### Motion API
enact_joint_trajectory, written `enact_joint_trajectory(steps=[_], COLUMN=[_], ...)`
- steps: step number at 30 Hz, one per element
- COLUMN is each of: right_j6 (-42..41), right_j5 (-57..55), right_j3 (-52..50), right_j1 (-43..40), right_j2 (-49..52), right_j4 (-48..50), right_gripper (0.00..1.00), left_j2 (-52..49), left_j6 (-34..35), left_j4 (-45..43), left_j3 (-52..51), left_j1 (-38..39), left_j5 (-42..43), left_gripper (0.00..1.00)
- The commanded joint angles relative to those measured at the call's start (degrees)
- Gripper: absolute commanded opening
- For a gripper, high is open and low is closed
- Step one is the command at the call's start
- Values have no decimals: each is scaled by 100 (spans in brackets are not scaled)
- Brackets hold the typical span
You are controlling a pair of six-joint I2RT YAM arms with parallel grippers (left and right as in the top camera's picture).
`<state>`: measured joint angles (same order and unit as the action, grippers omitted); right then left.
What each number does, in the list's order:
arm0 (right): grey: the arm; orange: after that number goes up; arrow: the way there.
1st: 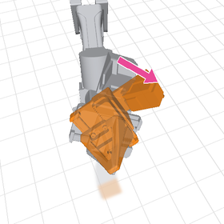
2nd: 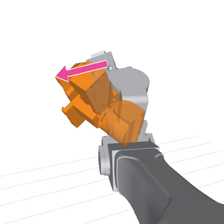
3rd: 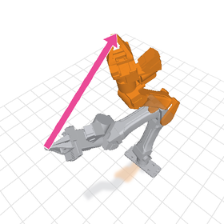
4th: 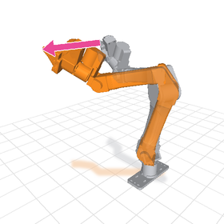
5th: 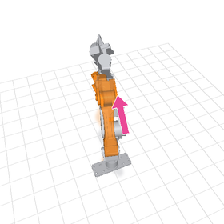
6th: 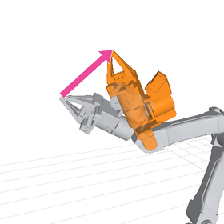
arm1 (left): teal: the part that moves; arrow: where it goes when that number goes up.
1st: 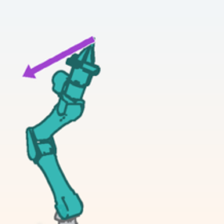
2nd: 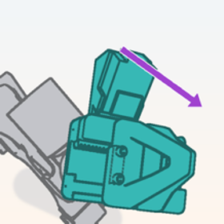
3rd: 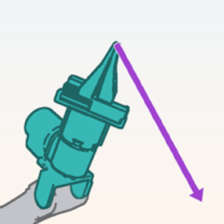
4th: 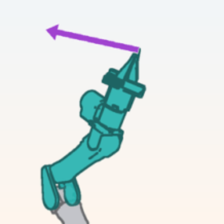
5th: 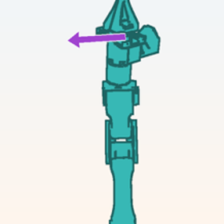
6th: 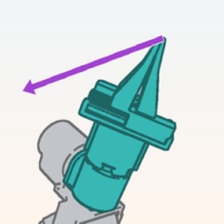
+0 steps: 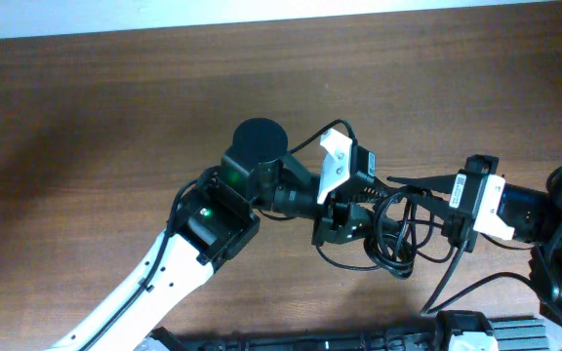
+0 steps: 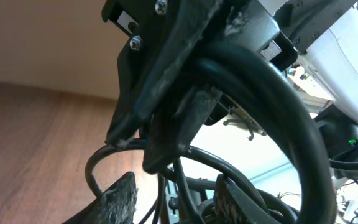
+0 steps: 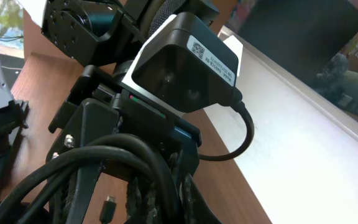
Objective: Untangle cables
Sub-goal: 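Hold the bundle with both grippers close together and adjust the grip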
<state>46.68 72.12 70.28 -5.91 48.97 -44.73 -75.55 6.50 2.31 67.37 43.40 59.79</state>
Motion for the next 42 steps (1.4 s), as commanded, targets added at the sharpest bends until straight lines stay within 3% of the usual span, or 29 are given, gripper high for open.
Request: enact_joint_trajectory(steps=[1, 15, 29, 35, 37, 39, 42], right_j6=[-68, -66, -66, -66, -66, -66, -66], right_j5=[120, 166, 1318, 1582, 1589, 1602, 1600], right_j3=[72, 72, 72, 72, 72, 72, 72], right_j1=[-9, -9, -9, -9, -9, -9, -9], right_j2=[-22, -15, 907, 1091, 1091, 1091, 1091], right_j4=[48, 348, 505, 520, 542, 577, 625], right_gripper=[5, 5, 4, 4, 4, 4, 4], left_j2=[28, 22, 22, 22, 22, 22, 22], left_j6=[120, 118, 116, 149, 402, 721, 999], left_j4=[149, 734, 723, 723, 721, 713, 546], left_j3=[17, 17, 17, 17, 17, 17, 17], left_j1=[50, 50, 50, 48, 48, 50, 50], left_j5=[151, 144, 118, -800, -1207, -1631, -1720], left_gripper=[41, 37, 35, 10, 21, 25, 36])
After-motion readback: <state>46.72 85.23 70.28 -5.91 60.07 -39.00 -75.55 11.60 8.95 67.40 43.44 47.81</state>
